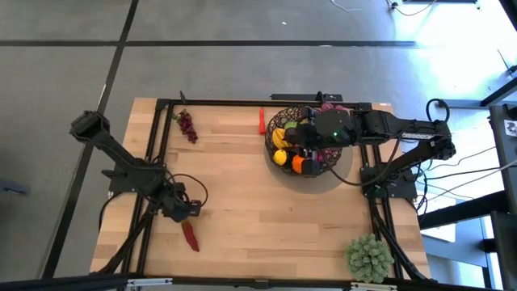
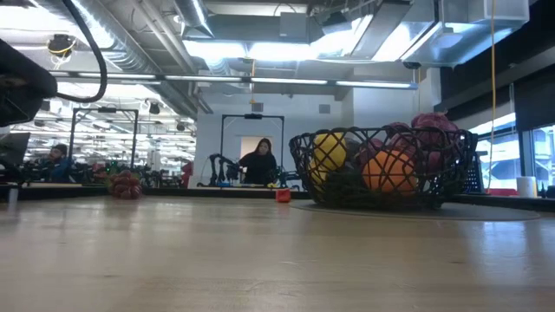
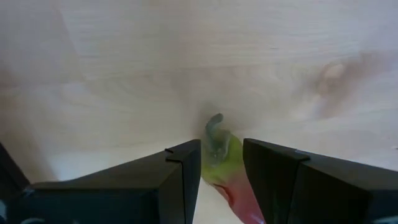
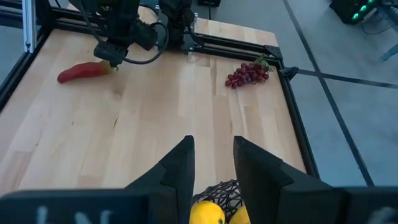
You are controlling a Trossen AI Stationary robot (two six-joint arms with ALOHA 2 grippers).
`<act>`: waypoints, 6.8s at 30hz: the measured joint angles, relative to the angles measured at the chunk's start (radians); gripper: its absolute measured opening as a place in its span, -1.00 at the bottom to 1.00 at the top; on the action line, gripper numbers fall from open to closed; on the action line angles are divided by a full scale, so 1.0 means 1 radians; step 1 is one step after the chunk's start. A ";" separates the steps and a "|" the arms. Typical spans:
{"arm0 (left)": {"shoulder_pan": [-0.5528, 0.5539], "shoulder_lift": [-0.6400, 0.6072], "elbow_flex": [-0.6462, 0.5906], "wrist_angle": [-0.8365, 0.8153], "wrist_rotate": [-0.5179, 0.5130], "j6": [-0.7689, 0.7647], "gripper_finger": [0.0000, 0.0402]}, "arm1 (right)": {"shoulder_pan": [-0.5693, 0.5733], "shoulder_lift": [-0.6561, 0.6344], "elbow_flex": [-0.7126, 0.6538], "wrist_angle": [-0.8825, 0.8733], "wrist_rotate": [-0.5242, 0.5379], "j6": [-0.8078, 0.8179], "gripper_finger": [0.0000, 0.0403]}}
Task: Build produce basket
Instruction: Put the red chili pepper into the black wire basket
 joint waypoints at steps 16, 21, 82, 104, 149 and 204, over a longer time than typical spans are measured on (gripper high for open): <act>0.000 0.061 0.000 0.020 0.026 -0.050 -0.45 | 0.000 0.000 0.000 0.001 0.000 -0.022 -0.45; 0.000 0.096 0.000 0.052 0.011 -0.046 -0.45 | 0.000 0.000 0.000 0.001 0.000 -0.022 -0.45; 0.675 0.049 0.595 -0.079 -0.199 1.592 -1.00 | 0.000 -0.005 0.079 -0.148 0.070 0.074 -0.45; 0.776 0.052 0.904 0.090 -0.295 2.050 -1.00 | -0.026 0.061 0.079 0.057 0.123 0.088 -0.13; 0.760 0.055 0.904 0.185 -0.225 2.104 -1.00 | -0.083 0.236 0.079 0.427 0.044 -0.011 -0.11; 0.761 0.081 0.904 0.196 -0.191 2.174 -1.00 | -0.100 0.236 0.078 0.447 -0.064 -0.113 -0.10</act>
